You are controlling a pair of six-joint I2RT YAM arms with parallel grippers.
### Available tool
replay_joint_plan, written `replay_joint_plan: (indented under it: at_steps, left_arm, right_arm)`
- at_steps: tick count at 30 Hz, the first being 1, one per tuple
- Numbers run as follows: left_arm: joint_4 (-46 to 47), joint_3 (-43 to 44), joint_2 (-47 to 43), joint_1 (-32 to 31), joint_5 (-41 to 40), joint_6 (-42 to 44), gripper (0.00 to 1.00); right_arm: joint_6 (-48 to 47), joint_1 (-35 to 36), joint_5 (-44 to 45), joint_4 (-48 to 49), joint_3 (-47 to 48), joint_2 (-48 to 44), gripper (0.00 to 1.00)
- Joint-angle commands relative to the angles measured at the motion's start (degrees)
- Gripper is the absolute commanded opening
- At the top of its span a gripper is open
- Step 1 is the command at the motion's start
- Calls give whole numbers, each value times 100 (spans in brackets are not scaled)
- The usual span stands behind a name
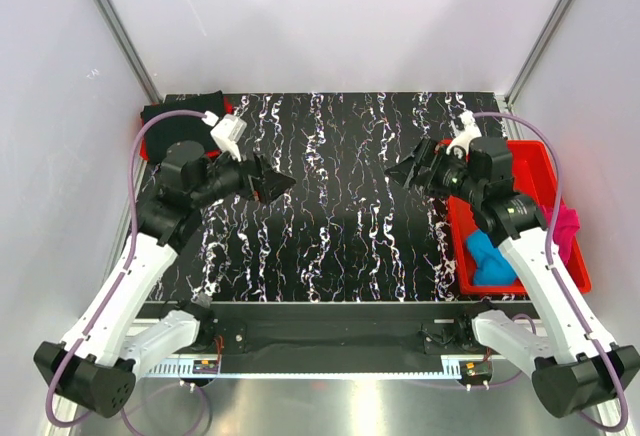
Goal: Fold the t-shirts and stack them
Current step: Neatly place the folded tshirt to the corner
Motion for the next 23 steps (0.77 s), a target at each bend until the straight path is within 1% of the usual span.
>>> replay_joint_plan:
  at_steps: [1, 5, 13, 23]
  left_arm:
    - [378, -133, -229, -10, 117, 87, 99]
    - [378, -116, -273, -19, 248, 96, 99]
    - [378, -63, -422, -10, 187, 175, 99]
    - [369, -37, -466, -10, 117, 123, 99]
  right_arm:
    - [-46, -12, 388, -17, -90, -186, 100]
    - [-90, -21, 476, -35, -38, -222, 100]
    - [-108, -12, 608, -70, 156, -336, 100]
    - [-117, -12, 897, -88, 77, -556, 100]
